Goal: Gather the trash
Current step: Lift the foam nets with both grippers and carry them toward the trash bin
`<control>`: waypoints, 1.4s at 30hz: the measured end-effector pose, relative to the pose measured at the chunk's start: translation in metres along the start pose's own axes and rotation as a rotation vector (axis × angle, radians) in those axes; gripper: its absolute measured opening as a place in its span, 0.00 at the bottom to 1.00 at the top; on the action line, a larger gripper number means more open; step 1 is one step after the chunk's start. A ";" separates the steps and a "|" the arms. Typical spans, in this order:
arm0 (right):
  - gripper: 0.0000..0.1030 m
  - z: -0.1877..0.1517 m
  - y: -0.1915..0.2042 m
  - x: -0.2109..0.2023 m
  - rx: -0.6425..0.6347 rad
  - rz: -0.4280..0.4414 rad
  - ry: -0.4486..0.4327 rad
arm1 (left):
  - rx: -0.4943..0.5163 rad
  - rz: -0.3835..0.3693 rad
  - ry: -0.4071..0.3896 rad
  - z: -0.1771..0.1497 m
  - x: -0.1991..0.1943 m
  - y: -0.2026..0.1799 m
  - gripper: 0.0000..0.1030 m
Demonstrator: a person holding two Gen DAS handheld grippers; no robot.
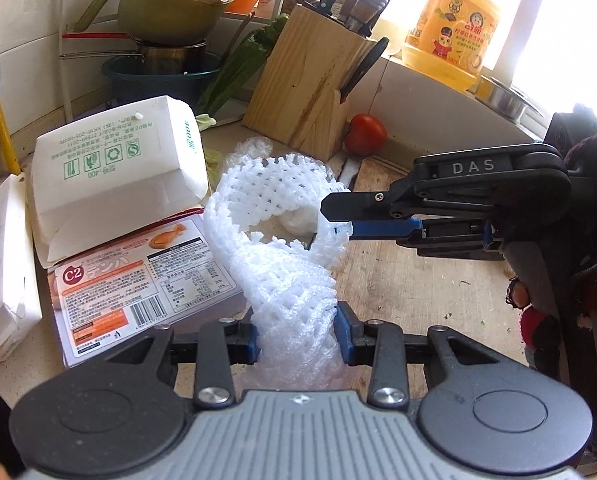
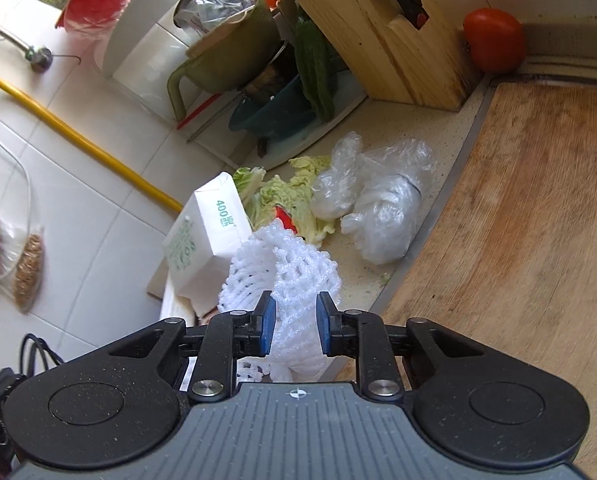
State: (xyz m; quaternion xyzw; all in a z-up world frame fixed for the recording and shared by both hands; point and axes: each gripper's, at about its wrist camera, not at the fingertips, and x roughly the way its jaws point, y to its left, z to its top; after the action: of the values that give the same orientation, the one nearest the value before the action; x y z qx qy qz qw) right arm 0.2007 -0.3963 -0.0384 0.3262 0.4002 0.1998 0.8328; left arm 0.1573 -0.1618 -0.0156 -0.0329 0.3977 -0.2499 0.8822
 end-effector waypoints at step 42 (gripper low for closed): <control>0.89 -0.019 0.108 0.074 -0.510 -0.209 0.124 | -0.124 0.028 0.009 -0.033 -0.014 0.041 0.33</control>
State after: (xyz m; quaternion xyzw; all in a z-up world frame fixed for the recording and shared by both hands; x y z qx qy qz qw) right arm 0.2220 -0.2685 -0.0111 0.0504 0.4188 0.2268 0.8779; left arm 0.1424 -0.1147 -0.0393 -0.0809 0.4166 -0.2128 0.8801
